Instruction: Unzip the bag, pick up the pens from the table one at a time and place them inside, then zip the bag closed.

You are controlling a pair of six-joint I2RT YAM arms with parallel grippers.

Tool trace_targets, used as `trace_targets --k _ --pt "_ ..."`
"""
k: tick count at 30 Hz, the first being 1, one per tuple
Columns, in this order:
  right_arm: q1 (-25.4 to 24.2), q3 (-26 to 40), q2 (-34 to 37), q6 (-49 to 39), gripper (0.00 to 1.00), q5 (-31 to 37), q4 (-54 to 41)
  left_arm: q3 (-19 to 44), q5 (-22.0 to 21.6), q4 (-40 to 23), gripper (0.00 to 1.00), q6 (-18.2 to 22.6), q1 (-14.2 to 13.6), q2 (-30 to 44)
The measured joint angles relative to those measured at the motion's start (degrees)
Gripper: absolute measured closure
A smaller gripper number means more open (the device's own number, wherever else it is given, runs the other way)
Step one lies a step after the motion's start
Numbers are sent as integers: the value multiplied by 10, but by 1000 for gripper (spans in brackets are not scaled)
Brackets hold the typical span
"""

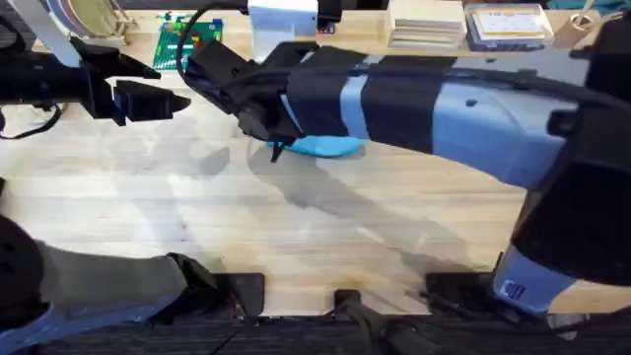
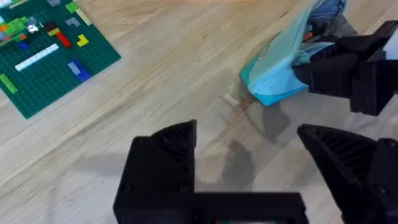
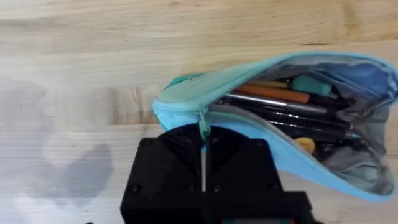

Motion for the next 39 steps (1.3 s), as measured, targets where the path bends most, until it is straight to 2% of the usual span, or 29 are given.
trace_targets --k 6,17,22,30,36,39 --pt "3 38 0 -5 968 -2 -53 0 0 0 7 0 0 0" --pt "13 41 0 -9 968 0 -57 0 2 0 9 2 0 0" --pt "13 41 0 -9 969 0 -57 0 33 -26 8 44 0 18" --pt "13 41 0 -9 969 0 -57 0 73 -49 7 120 0 117" --pt "13 41 0 -9 968 0 -57 0 82 -16 7 147 0 188" --pt "13 41 0 -9 968 0 -55 0 119 37 7 151 -2 197"
